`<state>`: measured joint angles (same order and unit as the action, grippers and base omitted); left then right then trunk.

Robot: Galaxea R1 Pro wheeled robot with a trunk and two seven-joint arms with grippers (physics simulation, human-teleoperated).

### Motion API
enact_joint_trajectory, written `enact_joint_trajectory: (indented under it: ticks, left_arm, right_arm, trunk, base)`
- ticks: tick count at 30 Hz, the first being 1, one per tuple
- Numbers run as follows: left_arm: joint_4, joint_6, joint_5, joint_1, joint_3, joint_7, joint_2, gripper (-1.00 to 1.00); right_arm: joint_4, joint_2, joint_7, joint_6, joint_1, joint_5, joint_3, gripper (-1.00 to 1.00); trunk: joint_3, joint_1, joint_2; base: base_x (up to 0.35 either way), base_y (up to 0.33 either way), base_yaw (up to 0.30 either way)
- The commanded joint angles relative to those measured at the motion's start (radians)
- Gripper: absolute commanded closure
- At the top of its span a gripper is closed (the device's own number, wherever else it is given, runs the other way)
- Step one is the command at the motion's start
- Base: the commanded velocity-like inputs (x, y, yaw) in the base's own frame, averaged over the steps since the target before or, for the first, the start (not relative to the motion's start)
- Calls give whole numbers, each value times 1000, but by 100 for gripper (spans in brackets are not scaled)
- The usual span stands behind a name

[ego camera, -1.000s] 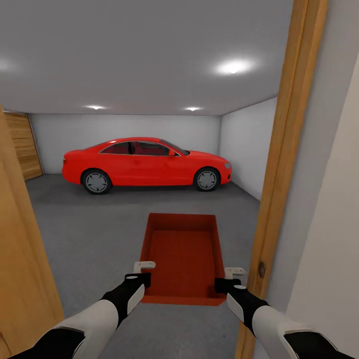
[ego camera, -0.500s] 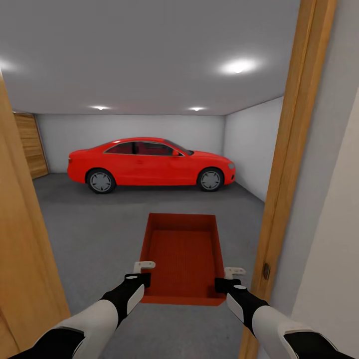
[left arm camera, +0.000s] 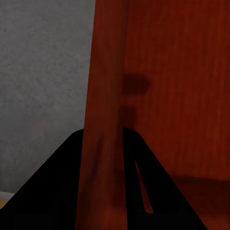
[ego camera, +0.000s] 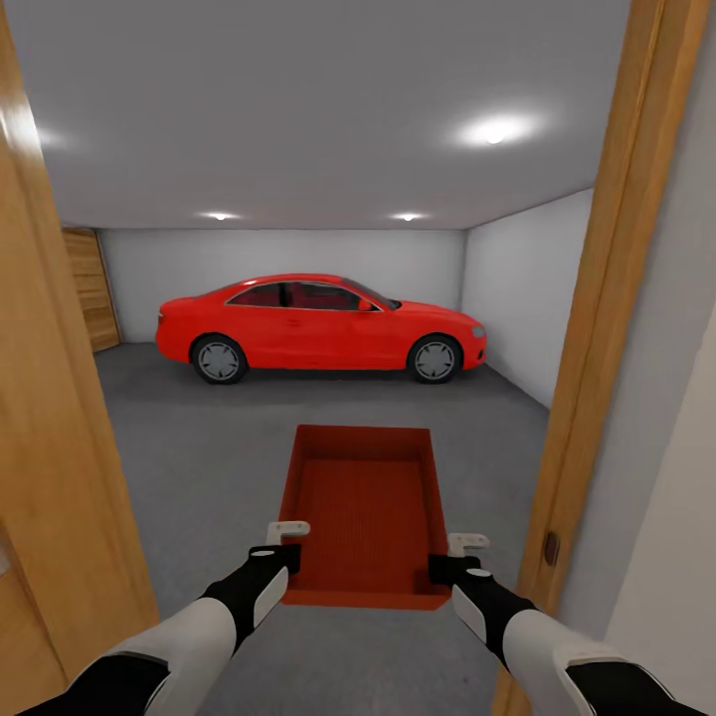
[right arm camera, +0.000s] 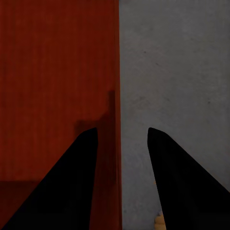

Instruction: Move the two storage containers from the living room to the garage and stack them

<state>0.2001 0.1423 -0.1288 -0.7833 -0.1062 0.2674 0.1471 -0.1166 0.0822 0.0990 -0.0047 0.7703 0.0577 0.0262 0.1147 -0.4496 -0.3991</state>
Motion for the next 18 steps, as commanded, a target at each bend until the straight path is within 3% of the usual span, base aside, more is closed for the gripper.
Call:
enact_joint_trajectory:
  ticks: [1, 18]
  left_arm:
    - [5, -2, 21, -1, 8, 19, -2, 100]
    - [5, -2, 21, -1, 8, 18, -3, 100]
  right_arm:
    - [3, 0, 4, 0, 0, 17, 3, 100]
    - [3, 1, 4, 0, 0, 17, 4, 100]
  trunk:
    - [0, 0, -1]
    - [0, 0, -1]
  base:
    - [72, 0, 2]
    - [291, 0, 0]
